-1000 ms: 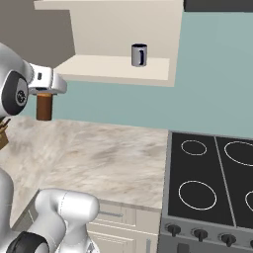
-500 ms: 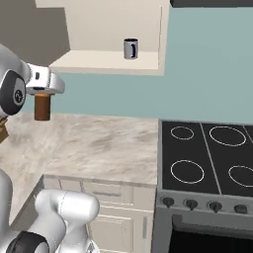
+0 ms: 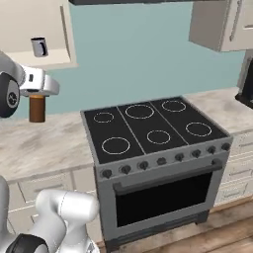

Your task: Take the cinnamon bottle from the cabinet and place it on the dining table, next to the plate with the cupcake. Then take the chocolate from the dining counter and place it on the cupcake plate.

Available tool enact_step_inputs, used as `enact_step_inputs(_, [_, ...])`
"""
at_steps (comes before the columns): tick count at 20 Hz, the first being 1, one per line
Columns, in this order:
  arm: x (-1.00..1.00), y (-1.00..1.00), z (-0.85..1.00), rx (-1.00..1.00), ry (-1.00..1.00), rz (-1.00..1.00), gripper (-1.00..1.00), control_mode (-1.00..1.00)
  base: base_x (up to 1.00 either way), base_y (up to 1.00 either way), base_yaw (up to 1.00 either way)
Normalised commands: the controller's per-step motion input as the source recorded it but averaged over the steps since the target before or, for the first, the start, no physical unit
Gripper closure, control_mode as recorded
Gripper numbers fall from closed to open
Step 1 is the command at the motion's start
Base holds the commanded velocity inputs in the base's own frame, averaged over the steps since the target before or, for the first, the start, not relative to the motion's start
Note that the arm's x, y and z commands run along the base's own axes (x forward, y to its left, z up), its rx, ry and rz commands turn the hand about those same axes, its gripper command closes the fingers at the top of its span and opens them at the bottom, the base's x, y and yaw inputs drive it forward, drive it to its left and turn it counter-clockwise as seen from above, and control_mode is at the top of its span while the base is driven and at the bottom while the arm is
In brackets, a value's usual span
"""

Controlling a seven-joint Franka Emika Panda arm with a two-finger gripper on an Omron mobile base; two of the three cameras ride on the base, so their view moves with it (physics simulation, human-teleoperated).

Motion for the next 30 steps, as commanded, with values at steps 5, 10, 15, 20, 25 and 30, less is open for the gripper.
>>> enact_step_inputs(5, [0.0, 0.0, 0.0, 0.0, 0.0, 0.0, 1.0, 1.0, -0.05, -0.53, -0.74])
enact_step_inputs(10, [0.0, 0.0, 0.0, 0.0, 0.0, 0.0, 1.0, 1.0, 0.0, -0.46, -0.79])
enact_step_inputs(15, [0.0, 0.0, 0.0, 0.0, 0.0, 0.0, 1.0, 1.0, 0.0, -0.43, -0.82])
enact_step_inputs(20, [0.0, 0.0, 0.0, 0.0, 0.0, 0.0, 1.0, 1.0, 0.0, -0.47, -0.82])
enact_step_inputs(25, [0.0, 0.0, 0.0, 0.0, 0.0, 0.0, 1.0, 1.0, 0.0, -0.56, -0.79])
enact_step_inputs(30, [0.0, 0.0, 0.0, 0.0, 0.0, 0.0, 1.0, 1.0, 0.12, -0.55, -0.61])
